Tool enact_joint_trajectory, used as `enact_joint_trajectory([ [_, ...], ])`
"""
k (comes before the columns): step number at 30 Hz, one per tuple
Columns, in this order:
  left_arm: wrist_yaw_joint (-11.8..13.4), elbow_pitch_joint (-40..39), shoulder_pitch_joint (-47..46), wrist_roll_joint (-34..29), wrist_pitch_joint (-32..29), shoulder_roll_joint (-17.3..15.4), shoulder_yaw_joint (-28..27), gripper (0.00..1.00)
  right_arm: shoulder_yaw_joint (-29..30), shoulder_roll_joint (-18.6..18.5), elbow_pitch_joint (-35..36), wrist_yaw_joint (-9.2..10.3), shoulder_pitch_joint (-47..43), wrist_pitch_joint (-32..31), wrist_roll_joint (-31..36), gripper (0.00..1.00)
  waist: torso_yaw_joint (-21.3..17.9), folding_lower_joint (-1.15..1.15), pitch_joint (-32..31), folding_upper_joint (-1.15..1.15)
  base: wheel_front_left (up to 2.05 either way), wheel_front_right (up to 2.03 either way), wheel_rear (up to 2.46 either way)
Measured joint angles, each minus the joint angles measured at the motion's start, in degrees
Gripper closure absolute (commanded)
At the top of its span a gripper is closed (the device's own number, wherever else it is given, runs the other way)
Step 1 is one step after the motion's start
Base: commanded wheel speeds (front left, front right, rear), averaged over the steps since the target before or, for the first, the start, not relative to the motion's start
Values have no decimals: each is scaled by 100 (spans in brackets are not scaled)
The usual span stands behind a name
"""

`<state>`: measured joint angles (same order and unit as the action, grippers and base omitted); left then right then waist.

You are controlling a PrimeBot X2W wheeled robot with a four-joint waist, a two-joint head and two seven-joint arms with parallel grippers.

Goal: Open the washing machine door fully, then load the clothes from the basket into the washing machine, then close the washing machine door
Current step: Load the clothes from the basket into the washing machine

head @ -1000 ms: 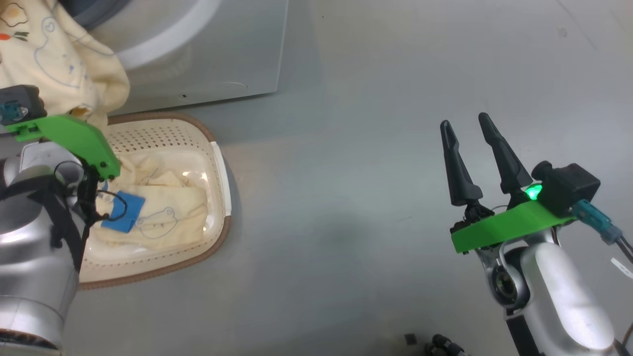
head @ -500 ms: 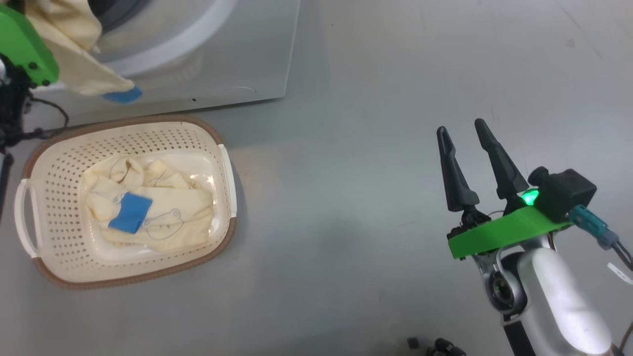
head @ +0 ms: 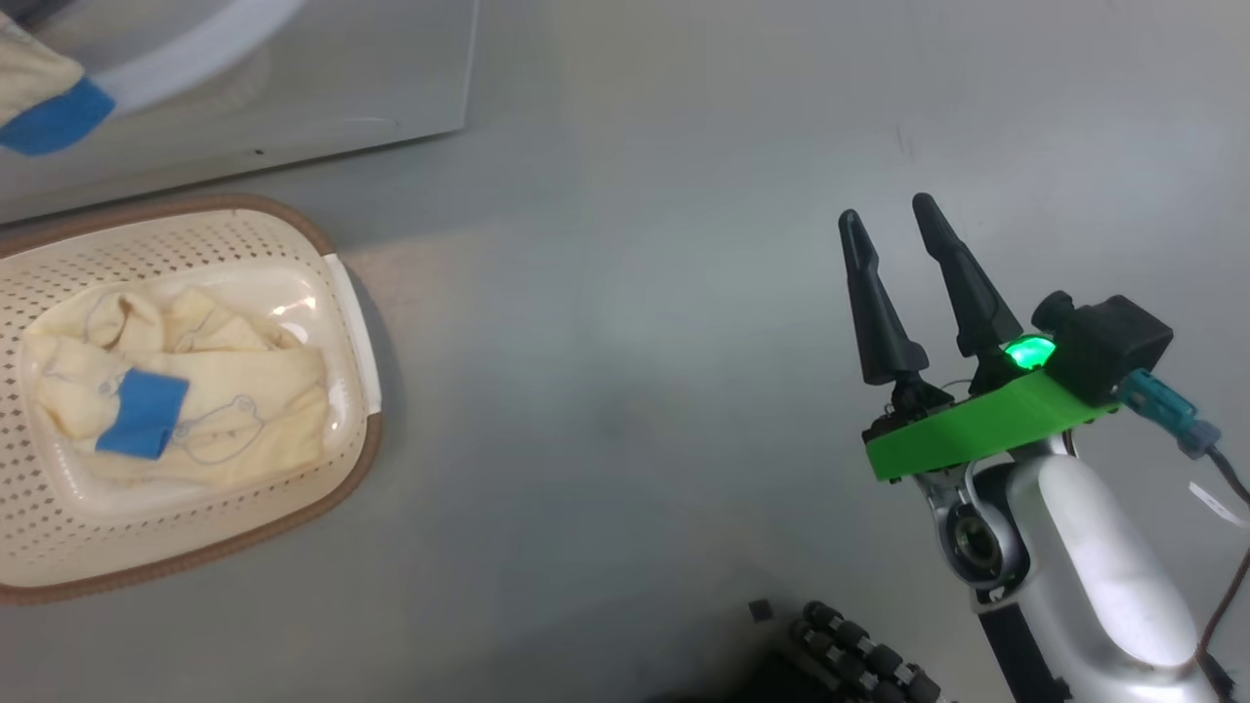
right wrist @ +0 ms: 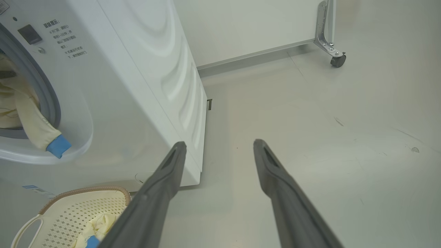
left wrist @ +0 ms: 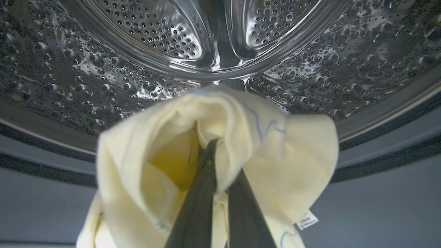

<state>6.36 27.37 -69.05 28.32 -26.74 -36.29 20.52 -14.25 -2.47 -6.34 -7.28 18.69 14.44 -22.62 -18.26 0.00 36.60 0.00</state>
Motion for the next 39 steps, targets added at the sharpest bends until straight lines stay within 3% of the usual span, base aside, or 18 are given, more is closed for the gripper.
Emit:
enact_joint_trajectory([
  [5, -54, 185, -336, -436, 391, -196, 191, 100, -75, 0, 20, 0, 62, 0, -141, 0, -265, 0, 276, 0, 0, 0, 0],
  [13, -237, 635, -1270, -1236, 1607, -515, 458, 100, -197, 1, 46, 0, 90, 0, -319, 0, -620, 0, 606, 0, 0, 0, 0],
  [27, -119, 725, -2324, -2049, 3455, -515, 798, 100, -257, 2, 86, 0, 171, 0, -433, 0, -759, 0, 874, 0, 0, 0, 0],
  [34, 0, 1105, -2212, -1490, 2804, -220, 591, 98, -303, 2, 89, 0, 188, 0, -461, 0, -678, 0, 958, 0, 0, 0, 0],
  [36, 66, 1133, -2128, -1395, 2641, -170, 555, 40, -303, 2, 89, 0, 216, 0, -461, 0, -650, 0, 976, 0, 0, 0, 0],
  [37, 74, 1133, -2103, -1362, 2555, -156, 554, 4, -302, 2, 88, 0, 235, 0, -460, 0, -637, 0, 982, 0, 0, 0, 0],
  [39, 77, 1128, -2080, -1314, 2439, -119, 555, 0, -293, 2, 81, 0, 292, 0, -460, 0, -605, 0, 985, 0, 0, 0, 0],
])
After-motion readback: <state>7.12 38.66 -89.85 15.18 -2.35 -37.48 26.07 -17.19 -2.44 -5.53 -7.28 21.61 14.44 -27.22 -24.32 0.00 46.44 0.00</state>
